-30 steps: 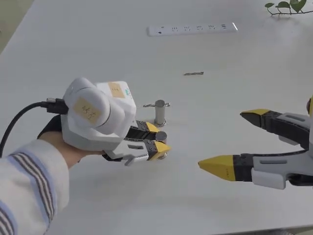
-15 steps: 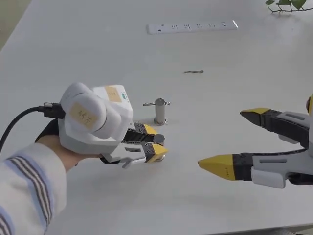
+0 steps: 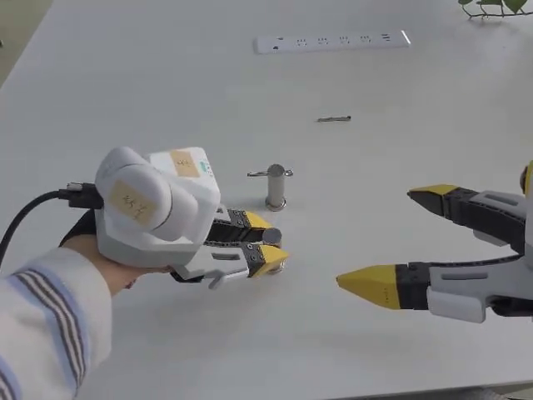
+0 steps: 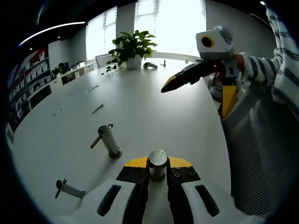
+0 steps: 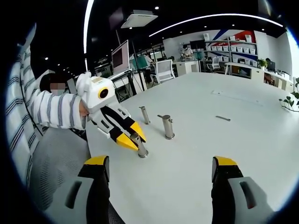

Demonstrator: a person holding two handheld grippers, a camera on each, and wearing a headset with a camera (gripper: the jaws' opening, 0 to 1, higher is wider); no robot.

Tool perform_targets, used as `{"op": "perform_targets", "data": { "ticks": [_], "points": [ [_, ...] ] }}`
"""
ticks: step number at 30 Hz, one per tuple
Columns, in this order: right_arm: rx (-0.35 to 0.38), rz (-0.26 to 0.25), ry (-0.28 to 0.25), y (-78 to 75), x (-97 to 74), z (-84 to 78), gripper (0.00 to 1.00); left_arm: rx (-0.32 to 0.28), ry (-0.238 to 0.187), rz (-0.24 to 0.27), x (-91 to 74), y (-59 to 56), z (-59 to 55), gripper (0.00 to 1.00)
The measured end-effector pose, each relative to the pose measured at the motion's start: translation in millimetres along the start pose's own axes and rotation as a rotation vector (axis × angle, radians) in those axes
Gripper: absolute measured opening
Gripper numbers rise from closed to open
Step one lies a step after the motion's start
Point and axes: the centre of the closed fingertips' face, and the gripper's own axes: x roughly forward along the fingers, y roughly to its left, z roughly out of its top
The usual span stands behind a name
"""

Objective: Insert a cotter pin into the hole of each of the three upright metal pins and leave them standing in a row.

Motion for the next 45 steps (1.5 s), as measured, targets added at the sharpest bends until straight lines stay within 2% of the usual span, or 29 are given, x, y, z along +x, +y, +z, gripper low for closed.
{"op": "perform_targets", "data": {
  "ticks": [5,7,12,14,16,19,20,23,26,29,32,36,38,41,45],
  "points": [
    [-0.001,0.001,0.0,-0.3,-0.3,1.2,0.89,-0.015,-0.023,-0.007,-6.8,-1.6,5.2,0.12],
    [-0.003,0.002,-0.002,-0.4,-0.5,2.4,0.89,-0.032,-0.047,-0.011,-11.3,-2.4,9.8,0.15],
    [-0.007,0.003,-0.003,-0.8,-0.4,4.4,0.89,-0.106,-0.116,-0.014,-24.0,-3.4,21.2,0.31],
    [-0.009,0.004,-0.001,-0.9,-0.2,4.5,0.89,-0.171,-0.157,-0.008,-29.0,-3.5,25.8,0.35],
    [-0.008,0.005,0.0,-1.0,-0.1,4.4,0.89,-0.185,-0.181,0.0,-34.5,-3.8,27.6,0.38],
    [-0.01,0.005,0.003,-1.4,-0.3,4.1,0.89,-0.193,-0.189,0.016,-39.4,-5.0,27.1,0.46],
    [-0.009,0.005,0.004,-1.6,-0.3,3.9,0.89,-0.183,-0.195,0.053,-41.7,-1.7,26.8,0.52],
    [-0.009,0.003,0.006,-2.9,-0.7,3.7,0.89,-0.188,-0.193,0.069,-46.9,-4.2,24.4,0.66],
    [-0.008,0.0,0.008,-4.2,-1.2,3.5,0.89,-0.199,-0.197,0.083,-53.0,-6.3,22.5,0.71],
    [-0.01,-0.001,0.011,-5.4,-1.5,3.4,0.89,-0.29,-0.206,0.098,-57.7,-6.2,18.4,0.8],
    [-0.017,-0.005,0.016,-7.5,-1.9,3.8,0.89,-0.268,-0.177,0.091,-60.4,-11.2,11.4,0.86],
    [-0.022,-0.017,0.02,-11.3,-2.6,4.2,0.89,-0.276,-0.158,0.098,-64.2,-15.2,3.3,0.96],
    [-0.022,-0.02,0.029,-12.8,-2.7,2.4,0.89,-0.274,-0.154,0.084,-65.3,-20.2,1.7,0.99],
    [-0.025,-0.024,0.038,-14.9,-3.5,0.6,0.89,-0.268,-0.127,0.078,-65.8,-26.8,-5.0,0.99],
    [-0.038,-0.034,0.05,-20.3,-5.6,2.3,0.88,-0.277,-0.116,0.082,-66.7,-30.1,-10.4,0.99]
  ]
}}
